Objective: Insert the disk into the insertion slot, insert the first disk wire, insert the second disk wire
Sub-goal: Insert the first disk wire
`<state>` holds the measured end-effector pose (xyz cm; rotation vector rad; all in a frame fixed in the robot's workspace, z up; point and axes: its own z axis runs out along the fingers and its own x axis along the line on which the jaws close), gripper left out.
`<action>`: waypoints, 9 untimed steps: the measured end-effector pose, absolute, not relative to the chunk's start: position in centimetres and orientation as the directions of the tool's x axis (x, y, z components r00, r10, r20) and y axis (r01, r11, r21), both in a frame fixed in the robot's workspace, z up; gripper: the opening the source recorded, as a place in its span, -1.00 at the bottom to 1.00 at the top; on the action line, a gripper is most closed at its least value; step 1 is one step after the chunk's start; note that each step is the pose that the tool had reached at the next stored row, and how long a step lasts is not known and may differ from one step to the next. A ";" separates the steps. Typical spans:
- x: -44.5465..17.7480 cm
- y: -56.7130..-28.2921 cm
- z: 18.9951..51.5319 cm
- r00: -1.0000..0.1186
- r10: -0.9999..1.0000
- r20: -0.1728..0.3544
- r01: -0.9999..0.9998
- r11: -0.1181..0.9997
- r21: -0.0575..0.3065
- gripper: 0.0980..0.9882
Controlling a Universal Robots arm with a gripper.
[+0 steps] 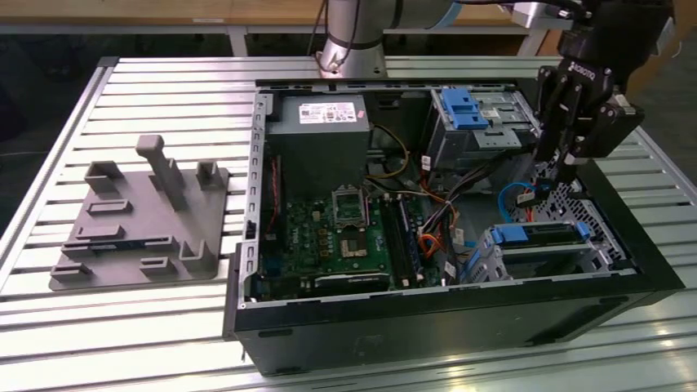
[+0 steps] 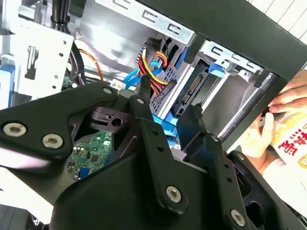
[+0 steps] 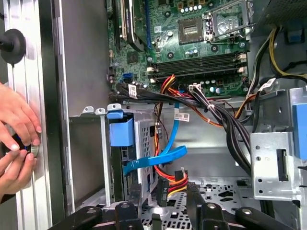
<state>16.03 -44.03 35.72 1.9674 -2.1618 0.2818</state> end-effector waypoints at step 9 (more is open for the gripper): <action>16.2 -43.9 34.9 -0.091 -0.946 0.312 -0.996 0.093 -0.007 -0.10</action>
